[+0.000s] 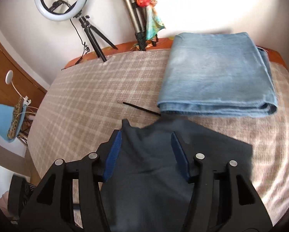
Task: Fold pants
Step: 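Move both tools back above the folded pants, then close the left tool on the pants edge while the right tool grips the stack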
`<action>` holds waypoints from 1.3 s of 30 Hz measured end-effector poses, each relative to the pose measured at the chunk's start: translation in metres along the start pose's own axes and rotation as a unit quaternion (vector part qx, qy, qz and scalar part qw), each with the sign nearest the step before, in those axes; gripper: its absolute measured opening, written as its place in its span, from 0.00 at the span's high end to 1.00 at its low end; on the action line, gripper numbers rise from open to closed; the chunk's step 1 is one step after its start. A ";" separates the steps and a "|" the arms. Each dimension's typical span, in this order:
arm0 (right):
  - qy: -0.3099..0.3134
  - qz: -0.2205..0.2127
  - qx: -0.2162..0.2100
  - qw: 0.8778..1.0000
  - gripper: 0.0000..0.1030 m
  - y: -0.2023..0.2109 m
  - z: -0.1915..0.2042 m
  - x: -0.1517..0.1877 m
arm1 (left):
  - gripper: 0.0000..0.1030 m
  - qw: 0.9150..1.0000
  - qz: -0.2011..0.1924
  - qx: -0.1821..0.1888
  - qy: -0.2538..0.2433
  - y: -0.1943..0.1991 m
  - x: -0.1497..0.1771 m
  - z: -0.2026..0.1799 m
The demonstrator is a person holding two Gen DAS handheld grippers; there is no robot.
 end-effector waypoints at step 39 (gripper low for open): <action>-0.072 0.015 -0.084 0.994 0.22 0.008 -0.102 0.127 | 0.59 0.987 -0.024 0.035 0.156 -0.063 -0.085 0.070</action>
Point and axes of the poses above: each gripper's, at about its wrist camera, not at the fingertips, and y roughly against the way its jaws point, z to its left, x to its underside, the point moved 2 cm from there along -y, roughly the way its jaws point, and after that the axes turned 6 degrees about y, right-handed, at the moved point
